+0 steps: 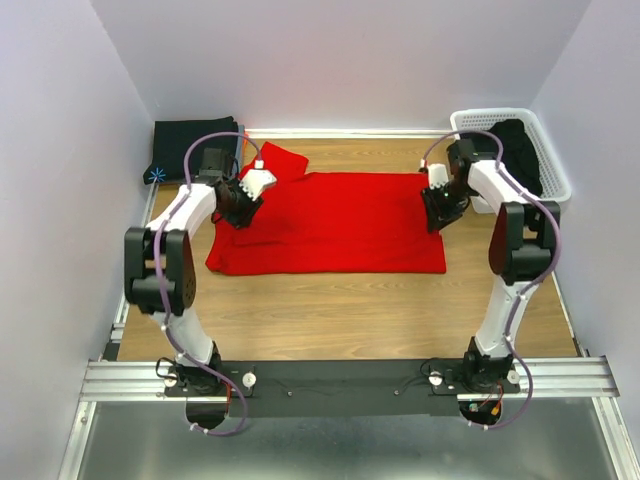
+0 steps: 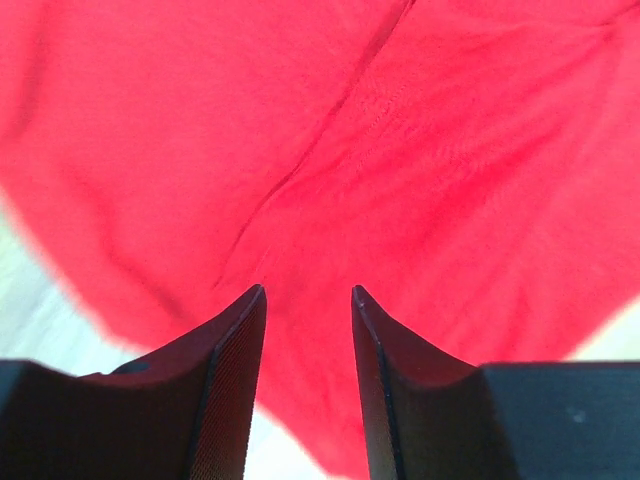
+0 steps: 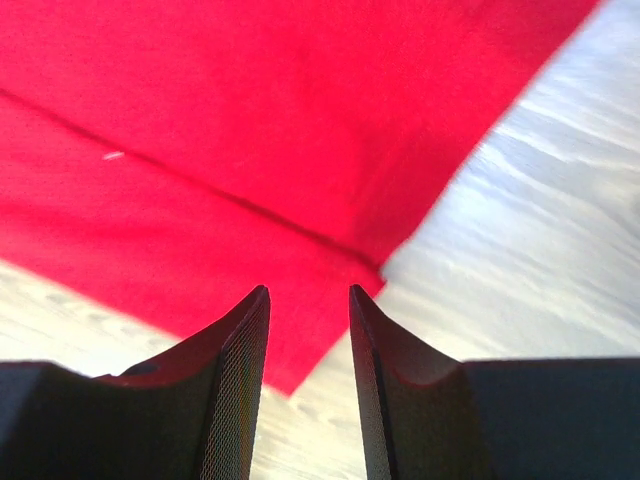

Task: Fold and stack the t-shirts
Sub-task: Fold the tshirt

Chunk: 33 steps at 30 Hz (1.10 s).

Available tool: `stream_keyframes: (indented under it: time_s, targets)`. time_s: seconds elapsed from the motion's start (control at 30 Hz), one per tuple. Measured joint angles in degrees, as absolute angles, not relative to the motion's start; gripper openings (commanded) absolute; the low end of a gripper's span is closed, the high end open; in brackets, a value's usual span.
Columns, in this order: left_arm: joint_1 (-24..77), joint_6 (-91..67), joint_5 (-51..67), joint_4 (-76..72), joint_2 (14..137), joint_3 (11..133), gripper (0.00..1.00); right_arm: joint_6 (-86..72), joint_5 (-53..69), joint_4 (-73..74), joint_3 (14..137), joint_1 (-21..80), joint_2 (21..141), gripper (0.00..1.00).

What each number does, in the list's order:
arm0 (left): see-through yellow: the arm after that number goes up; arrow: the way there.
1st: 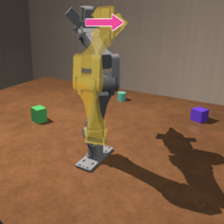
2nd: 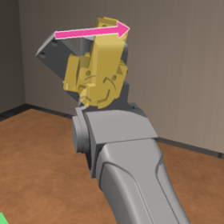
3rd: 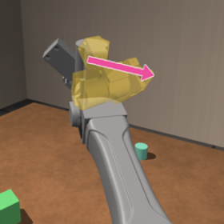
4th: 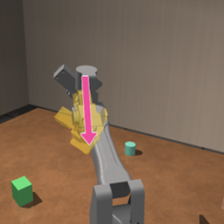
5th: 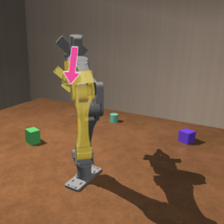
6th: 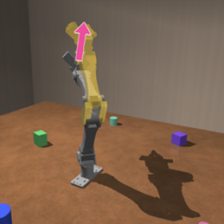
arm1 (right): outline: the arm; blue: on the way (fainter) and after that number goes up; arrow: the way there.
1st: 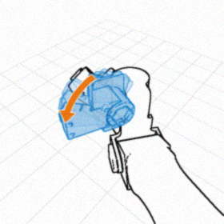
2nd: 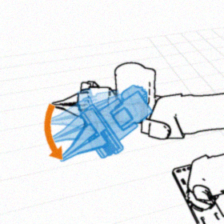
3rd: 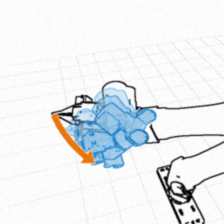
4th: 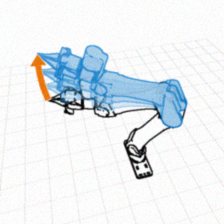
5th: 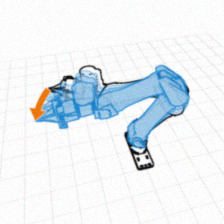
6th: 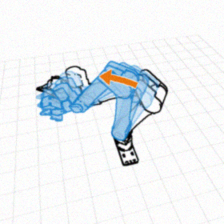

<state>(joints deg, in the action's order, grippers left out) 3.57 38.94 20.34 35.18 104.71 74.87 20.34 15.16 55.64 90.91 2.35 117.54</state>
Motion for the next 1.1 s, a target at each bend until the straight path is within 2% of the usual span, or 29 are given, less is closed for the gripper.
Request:
stream_keyframes:
  time_s: [0.13, 0.27, 0.63, 0.9, 1.1]
  targets:
    - [3.42, 39.59, 20.27, 36.34, 94.98, 71.99, 0.49, 20.40, 16.12, 55.64, 89.73, 2.35, 110.76, 0.45]
    - [3.42, 40.34, 20.01, 36.23, 90.41, 66.94, 0.48, 20.62, 17.56, 55.57, 85.91, 2.35, 106.37, 0.44]
    - [3.36, 40.60, 16.10, 34.70, 93.71, 54.74, 0.40, 21.21, 17.10, 52.69, 75.88, 2.68, 111.13, 0.44]
    - [3.38, 40.91, 15.35, 32.45, 90.43, 50.72, 0.39, 22.92, 15.62, 49.78, 71.13, 2.85, 107.48, 0.44]
    - [3.38, 42.04, 15.22, 37.56, 87.55, 48.93, 0.41, 25.36, 13.21, 52.38, 68.62, 2.98, 104.84, 0.44]
